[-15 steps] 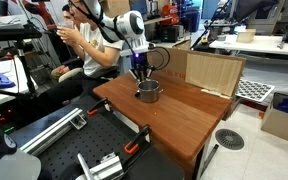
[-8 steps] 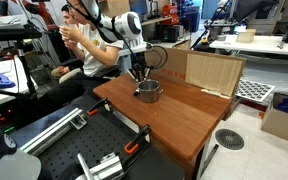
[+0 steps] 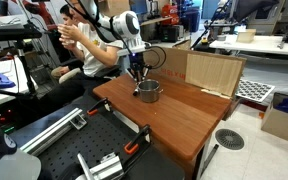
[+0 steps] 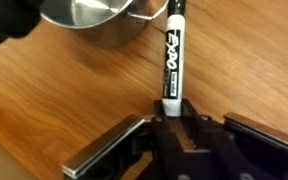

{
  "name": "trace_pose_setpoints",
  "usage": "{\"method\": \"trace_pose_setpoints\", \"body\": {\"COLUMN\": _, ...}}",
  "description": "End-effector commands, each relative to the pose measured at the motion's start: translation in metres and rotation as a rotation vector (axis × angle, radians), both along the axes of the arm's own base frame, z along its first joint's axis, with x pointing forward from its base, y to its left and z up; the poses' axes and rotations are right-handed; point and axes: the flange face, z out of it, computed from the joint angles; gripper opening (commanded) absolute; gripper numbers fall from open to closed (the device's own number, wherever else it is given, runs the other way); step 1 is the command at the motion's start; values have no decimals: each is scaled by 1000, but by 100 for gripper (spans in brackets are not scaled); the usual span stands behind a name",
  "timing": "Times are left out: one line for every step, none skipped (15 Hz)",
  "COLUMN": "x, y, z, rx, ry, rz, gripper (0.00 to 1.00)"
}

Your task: Put the marker in the pot

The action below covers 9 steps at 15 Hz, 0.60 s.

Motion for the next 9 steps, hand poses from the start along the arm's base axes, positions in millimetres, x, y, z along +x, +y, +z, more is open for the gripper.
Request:
{"method": "trace_pose_setpoints", "body": {"x": -12, "y": 10, "z": 4, "rx": 112, "ry": -50, "rz": 21, "gripper": 6}}
{"method": "trace_pose_setpoints", "body": {"x": -15, "y": 11, "z": 7, "rx": 128, "ry": -64, "rz": 22, "gripper": 6}}
{"method": "trace_pose_setpoints", "body": {"x": -18, "y": 12, "z": 11, "rx": 149, "ry": -82, "rz": 23, "gripper": 6}}
{"method": "trace_pose_setpoints", "body": {"x": -20, "y": 14, "z": 14, "rx": 172, "ry": -99, "rz": 23, "gripper": 6}}
{"method": "trace_pose_setpoints", "body": {"x": -24, "y": 15, "z": 18, "rx": 196, "ry": -122, "rz": 23, "gripper": 6}}
{"method": "trace_pose_setpoints", "body": {"x": -27, "y": 17, "z": 22, "rx": 221, "ry": -142, "rz": 21, "gripper": 6}}
{"method": "trace_pose_setpoints", "body": {"x": -30, "y": 17, "z": 27, "rx": 240, "ry": -163, "rz": 20, "gripper": 6}}
{"method": "trace_pose_setpoints", "body": {"x": -33, "y": 17, "z": 33, "rx": 258, "ry": -185, "rz": 18, "gripper": 6}}
{"method": "trace_pose_setpoints", "body": {"x": -36, "y": 16, "z": 39, "rx": 276, "ry": -207, "rz": 15, "gripper": 6}}
